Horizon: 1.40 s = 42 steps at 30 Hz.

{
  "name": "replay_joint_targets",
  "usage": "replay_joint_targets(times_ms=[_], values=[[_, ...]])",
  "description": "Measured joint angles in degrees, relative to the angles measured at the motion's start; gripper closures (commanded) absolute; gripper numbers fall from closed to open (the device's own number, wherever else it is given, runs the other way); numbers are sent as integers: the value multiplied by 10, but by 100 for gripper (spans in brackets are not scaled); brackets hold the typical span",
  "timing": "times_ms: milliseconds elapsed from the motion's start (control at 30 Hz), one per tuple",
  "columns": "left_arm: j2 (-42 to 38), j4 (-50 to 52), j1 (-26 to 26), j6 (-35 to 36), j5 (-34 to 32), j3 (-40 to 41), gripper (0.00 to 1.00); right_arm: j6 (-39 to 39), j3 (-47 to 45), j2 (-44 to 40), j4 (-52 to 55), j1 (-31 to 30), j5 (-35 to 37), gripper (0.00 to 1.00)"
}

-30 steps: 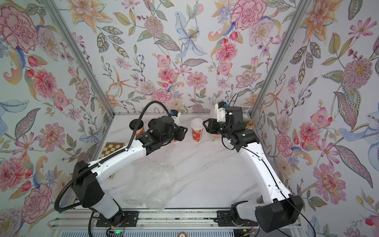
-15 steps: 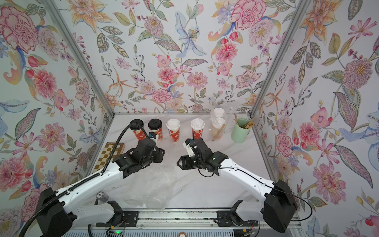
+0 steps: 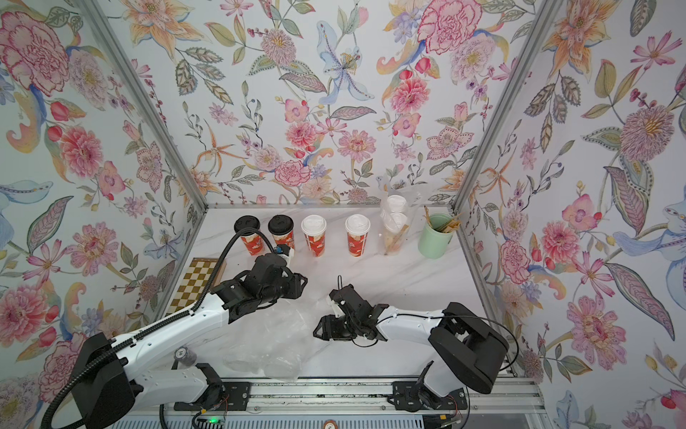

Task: Pack milk tea into plastic carrier bags
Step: Adjust the plastic carrier bag at the center of the board.

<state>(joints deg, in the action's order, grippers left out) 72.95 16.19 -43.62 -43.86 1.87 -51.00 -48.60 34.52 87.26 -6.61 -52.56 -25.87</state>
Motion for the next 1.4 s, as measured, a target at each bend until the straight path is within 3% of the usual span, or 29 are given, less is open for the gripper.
replay_joint_targets(times_ms=[233,500,733,1100,1400], values=[[46,-37,-22,-19,23,2,58,-27,0,52,-104,-5,-28,58],[105,-63,-26,-27,28,9,61,-39,4,71,-125,-2,-35,100],[139,-51,-25,-26,7,9,62,-4,2,-31,-18,49,-8,100],[139,-9,21,-5,-39,10,62,137,14,-253,255,205,52,100],[104,22,71,15,-43,21,60,267,111,-351,359,230,133,100]])
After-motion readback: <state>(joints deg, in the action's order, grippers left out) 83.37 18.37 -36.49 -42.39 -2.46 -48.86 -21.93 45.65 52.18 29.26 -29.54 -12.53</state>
